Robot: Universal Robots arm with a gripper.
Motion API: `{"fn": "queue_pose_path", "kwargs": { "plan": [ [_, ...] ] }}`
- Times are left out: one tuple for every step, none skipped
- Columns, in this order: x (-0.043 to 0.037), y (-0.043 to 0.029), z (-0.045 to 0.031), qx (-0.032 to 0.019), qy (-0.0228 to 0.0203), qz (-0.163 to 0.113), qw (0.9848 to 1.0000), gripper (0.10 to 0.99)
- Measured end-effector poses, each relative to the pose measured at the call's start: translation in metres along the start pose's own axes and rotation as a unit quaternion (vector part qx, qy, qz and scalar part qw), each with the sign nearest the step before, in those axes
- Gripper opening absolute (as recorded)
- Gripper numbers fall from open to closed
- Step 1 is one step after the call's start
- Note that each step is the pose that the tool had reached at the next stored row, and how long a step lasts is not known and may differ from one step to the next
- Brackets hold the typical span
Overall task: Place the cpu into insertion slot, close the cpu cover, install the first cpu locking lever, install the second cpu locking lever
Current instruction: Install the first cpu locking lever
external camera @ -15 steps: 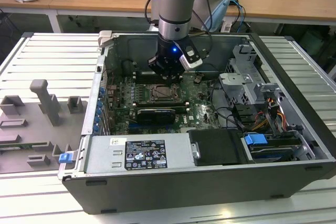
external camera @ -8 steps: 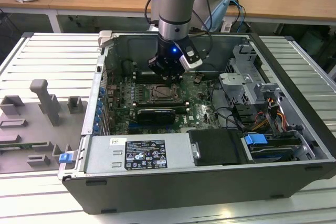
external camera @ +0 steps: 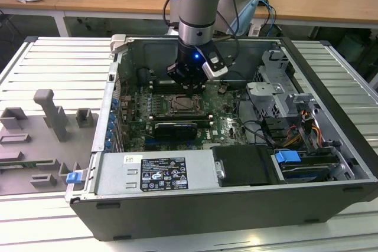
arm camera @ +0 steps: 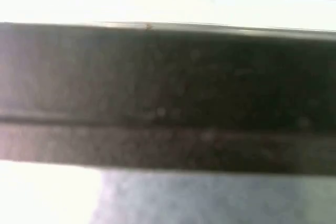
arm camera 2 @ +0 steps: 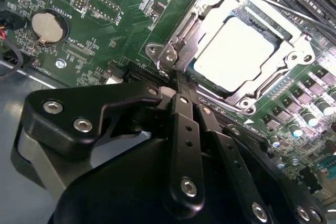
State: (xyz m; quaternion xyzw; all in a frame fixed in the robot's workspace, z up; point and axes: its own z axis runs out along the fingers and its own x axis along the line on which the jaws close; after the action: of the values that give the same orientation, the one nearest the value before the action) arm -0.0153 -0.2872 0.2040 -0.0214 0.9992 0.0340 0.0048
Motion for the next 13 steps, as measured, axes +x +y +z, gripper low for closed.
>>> {"fn": "queue_pose_path", "kwargs": {
  "plan": [
    [0.0001,0.0000,-0.0026,0.0006,0.0005,0.000,1.0000,0.106],
    [0.0002,0.0001,-0.0058,0.0009,0.0007,0.000,1.0000,0.106],
    [0.0001,0.0003,-0.0084,0.0007,0.0006,0.000,1.0000,0.106],
    [0.0001,0.0005,-0.0117,0.0008,0.0006,0.000,1.0000,0.106],
    [0.0001,0.0008,-0.0150,0.0008,0.0007,0.000,1.0000,0.106],
    [0.0000,0.0007,-0.0149,0.0007,0.0006,0.000,1.0000,0.106],
    [0.0001,0.0005,-0.0151,0.0008,0.0007,0.000,1.0000,0.106],
    [0.0001,0.0003,-0.0151,0.0008,0.0007,0.000,1.0000,0.106],
    [0.0001,0.0000,-0.0151,0.0009,0.0007,0.000,1.0000,0.106],
    [0.0001,-0.0004,-0.0151,0.0009,0.0007,0.000,1.0000,0.106],
    [0.0001,-0.0009,-0.0152,0.0009,0.0007,0.000,1.0000,0.106],
    [0.0002,-0.0012,-0.0151,0.0008,0.0006,0.000,1.0000,0.106],
    [0.0002,-0.0016,-0.0152,0.0009,0.0007,0.000,1.0000,0.106]
  ]
}}
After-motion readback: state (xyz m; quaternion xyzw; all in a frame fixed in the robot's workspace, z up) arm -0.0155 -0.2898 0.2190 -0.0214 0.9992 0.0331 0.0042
